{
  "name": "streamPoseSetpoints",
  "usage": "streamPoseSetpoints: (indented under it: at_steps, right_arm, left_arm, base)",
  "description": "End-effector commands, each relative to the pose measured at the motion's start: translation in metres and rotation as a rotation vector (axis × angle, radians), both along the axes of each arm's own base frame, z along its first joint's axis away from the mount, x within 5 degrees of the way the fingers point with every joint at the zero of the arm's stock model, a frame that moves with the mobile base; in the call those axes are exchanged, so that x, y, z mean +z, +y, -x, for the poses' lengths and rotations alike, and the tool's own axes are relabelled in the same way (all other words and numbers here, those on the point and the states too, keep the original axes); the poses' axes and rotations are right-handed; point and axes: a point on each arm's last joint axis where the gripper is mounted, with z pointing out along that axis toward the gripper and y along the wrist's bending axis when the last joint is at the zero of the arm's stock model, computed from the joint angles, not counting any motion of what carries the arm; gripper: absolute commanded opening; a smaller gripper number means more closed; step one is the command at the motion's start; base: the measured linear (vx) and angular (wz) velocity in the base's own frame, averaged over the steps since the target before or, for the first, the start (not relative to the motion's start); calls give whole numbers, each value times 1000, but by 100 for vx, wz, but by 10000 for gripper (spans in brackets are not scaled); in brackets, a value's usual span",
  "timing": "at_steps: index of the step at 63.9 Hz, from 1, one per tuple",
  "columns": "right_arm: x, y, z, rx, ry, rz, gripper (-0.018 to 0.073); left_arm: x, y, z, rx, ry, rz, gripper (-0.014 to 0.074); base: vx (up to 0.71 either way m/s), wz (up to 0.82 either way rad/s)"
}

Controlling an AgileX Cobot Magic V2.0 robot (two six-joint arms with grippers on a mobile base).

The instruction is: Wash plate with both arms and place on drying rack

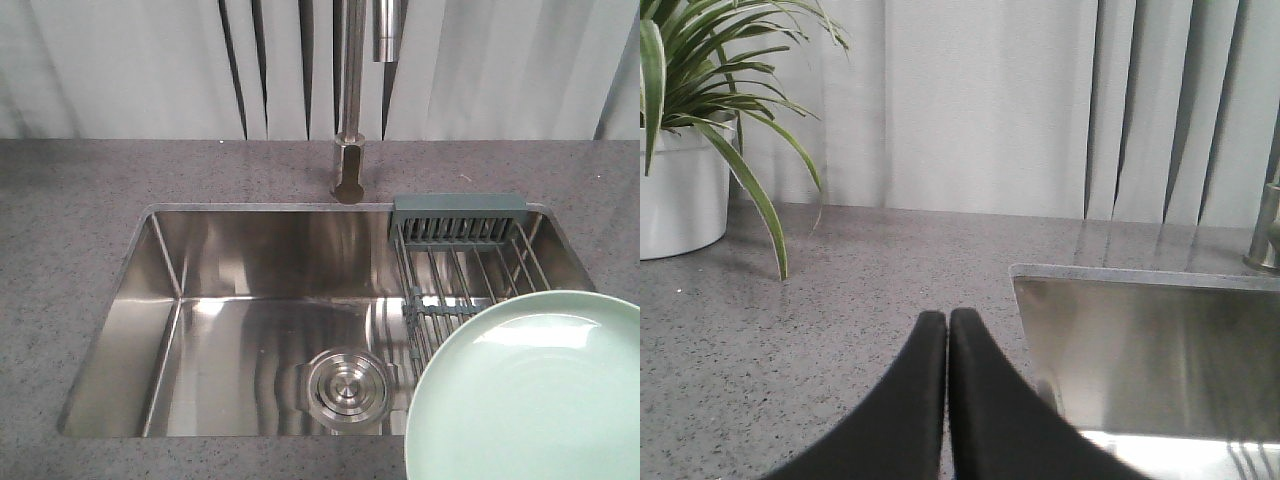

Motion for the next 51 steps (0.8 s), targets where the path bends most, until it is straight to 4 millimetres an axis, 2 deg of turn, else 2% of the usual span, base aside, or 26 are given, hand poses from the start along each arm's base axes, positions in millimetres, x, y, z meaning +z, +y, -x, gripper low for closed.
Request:
streamPoseSetpoints:
  at_steps: [1, 51]
  right_arm:
    - [13, 0, -2, -9, -83, -27, -2]
    - [13, 0, -2, -9, -83, -27, -2]
  left_arm:
    - [0, 1, 1, 7, -67, 8, -6]
    - [0, 1, 1, 7, -67, 8, -6]
  base:
    - [4, -1]
    - [3, -1]
